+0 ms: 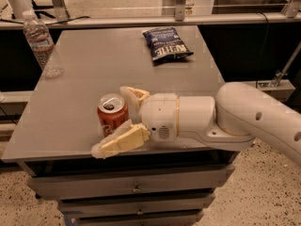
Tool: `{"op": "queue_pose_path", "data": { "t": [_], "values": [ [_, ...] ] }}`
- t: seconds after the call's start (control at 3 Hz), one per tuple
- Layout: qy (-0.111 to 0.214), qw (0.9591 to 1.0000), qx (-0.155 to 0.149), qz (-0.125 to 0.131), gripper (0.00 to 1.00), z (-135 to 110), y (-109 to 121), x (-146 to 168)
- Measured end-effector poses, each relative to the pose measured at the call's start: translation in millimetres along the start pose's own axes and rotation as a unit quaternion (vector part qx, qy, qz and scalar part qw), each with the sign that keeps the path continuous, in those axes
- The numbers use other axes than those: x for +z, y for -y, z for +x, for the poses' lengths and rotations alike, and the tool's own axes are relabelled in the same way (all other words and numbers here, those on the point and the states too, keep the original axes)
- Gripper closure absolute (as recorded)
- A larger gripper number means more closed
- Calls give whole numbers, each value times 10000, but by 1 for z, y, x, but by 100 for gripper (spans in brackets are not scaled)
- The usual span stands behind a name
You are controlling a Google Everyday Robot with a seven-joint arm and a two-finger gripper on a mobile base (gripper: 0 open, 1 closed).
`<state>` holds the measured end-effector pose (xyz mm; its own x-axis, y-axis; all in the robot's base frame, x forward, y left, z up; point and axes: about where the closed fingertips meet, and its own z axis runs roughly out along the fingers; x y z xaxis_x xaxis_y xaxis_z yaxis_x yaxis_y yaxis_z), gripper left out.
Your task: Knock coke can over
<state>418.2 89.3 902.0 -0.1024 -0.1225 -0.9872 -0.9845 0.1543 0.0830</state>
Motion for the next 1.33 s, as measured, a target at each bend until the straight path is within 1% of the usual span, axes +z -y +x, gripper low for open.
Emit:
{"op": "queue_pose_path", "data": {
  "t": [0.33, 0.67, 1.0, 1.33],
  "values": [
    [143, 9998, 123, -14, 0, 17, 0, 17],
    [123, 9996, 236, 122, 17, 37, 5, 19],
    [128, 9988, 356, 298, 40, 51, 10, 13],
    [124, 9981, 444, 421, 64, 57, 15, 6]
  ]
}}
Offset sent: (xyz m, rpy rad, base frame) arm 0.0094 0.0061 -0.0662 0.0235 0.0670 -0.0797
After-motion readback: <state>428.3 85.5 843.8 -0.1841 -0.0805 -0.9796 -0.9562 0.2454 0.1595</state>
